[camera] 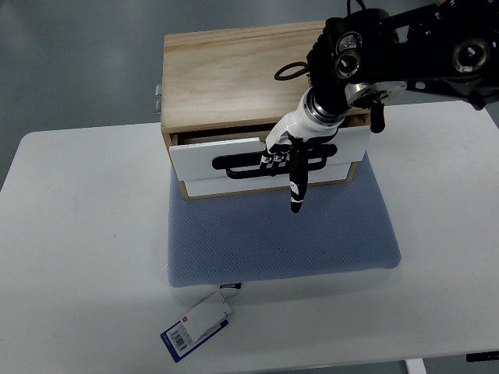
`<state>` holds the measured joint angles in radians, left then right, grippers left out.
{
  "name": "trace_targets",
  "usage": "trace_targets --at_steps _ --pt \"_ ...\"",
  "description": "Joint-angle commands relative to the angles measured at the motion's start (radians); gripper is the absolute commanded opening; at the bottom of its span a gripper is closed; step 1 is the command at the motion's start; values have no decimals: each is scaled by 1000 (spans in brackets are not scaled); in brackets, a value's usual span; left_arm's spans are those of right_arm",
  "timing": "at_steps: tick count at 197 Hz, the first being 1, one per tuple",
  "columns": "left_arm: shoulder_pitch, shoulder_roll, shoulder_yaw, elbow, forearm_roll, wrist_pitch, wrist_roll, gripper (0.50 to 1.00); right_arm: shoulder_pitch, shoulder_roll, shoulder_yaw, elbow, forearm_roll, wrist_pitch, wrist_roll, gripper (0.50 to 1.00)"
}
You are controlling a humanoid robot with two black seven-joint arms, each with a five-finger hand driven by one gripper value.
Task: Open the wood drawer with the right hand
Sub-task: 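Pull the upper drawer handle toward the robot with the right hand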
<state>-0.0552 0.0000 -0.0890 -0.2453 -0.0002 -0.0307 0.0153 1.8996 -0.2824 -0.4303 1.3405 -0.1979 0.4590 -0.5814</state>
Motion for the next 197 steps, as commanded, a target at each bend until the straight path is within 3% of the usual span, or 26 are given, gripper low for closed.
trace_targets --at_steps 1,197 --pt "0 0 -1 0 0 0 0 1000 6 -3 1 12 0 12 0 946" --pt "0 0 0 1 0 0 0 1000 38 -63 5 88 130 133 0 946"
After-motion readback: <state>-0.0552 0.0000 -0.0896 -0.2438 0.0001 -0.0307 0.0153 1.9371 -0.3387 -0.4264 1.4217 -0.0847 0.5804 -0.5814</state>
